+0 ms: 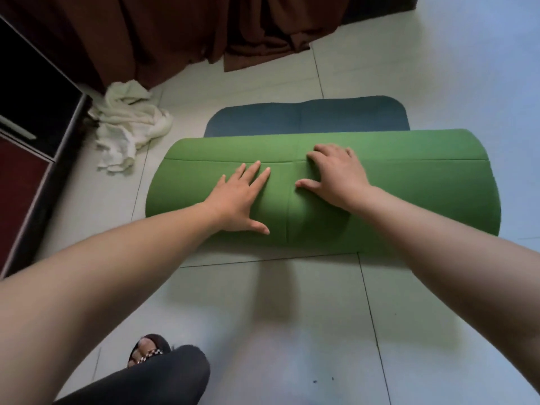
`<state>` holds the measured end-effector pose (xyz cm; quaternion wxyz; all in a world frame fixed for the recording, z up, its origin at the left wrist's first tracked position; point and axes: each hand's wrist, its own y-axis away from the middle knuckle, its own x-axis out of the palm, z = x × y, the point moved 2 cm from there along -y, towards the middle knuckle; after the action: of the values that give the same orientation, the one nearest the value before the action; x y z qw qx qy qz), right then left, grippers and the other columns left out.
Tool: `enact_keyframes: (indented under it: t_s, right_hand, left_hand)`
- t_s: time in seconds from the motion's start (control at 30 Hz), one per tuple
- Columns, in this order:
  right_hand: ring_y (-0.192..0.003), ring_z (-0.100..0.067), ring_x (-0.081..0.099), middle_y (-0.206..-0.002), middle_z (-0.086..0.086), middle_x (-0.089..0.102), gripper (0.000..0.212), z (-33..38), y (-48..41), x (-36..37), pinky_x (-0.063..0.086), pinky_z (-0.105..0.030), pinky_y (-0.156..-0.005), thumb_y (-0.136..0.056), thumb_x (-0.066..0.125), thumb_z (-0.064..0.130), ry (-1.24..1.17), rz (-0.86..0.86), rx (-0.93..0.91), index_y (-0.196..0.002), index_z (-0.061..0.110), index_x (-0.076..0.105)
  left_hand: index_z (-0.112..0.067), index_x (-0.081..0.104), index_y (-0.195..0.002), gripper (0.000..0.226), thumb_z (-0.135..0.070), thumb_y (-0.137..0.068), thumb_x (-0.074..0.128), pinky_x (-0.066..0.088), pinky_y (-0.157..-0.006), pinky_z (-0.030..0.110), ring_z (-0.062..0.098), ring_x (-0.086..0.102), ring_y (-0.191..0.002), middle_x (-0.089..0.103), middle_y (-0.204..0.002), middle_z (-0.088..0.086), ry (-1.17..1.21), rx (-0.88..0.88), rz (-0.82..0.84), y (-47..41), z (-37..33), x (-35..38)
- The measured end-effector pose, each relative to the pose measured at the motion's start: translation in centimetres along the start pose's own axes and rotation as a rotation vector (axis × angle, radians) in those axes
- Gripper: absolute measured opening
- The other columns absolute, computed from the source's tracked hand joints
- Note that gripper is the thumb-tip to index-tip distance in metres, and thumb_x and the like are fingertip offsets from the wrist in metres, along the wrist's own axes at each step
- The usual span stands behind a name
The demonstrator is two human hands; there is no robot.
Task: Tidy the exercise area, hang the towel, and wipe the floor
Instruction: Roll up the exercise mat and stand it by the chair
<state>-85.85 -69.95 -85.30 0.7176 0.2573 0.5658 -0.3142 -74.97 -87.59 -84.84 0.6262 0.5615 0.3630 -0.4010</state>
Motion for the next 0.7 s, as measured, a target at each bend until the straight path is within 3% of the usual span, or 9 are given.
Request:
enact_keyframes:
  t_s: [0.17,0.4,0.7]
  right_hand:
    - [-0.141,-0.024,0.019,-0.153,-0.006,0.023,0.076,0.1,-0.7,-0.3,0.014,-0.05,-0.115,-0.086,0.041,0.064,0.038,0.054,0.003,-0.142,0.014,0.03]
    - [-0.145,-0.02,-0.002,-0.158,0.001,-0.002,0.099,-1.1,3.1,0.3,0.005,-0.045,-0.118,-0.076,0.057,0.064,0.146,0.147,0.08,-0.149,0.02,0.005]
    - [-0.145,-0.019,-0.002,-0.157,0.006,-0.003,0.117,1.6,-1.1,-0.4,0.009,-0.051,-0.116,-0.062,0.07,0.065,0.157,0.316,0.282,-0.149,0.024,0.003]
  left_hand:
    - [-0.025,-0.008,-0.149,0.128,-0.081,-0.057,0.06,0.021,-0.114,0.052,0.027,0.003,-0.146,-0.004,-0.159,0.002,0.002,0.072,-0.036,-2.7,1.6,-1.1]
    - [-0.028,0.004,-0.15,0.107,-0.075,-0.069,0.055,0.018,-0.117,0.043,0.024,0.011,-0.145,0.007,-0.159,0.0,0.062,0.273,-0.176,-6.8,3.9,-2.8]
    - [-0.032,0.019,-0.148,0.082,-0.065,-0.081,0.052,0.011,-0.116,0.052,0.02,0.011,-0.145,0.017,-0.157,-0.004,0.298,0.296,-0.249,-8.0,5.2,-0.3]
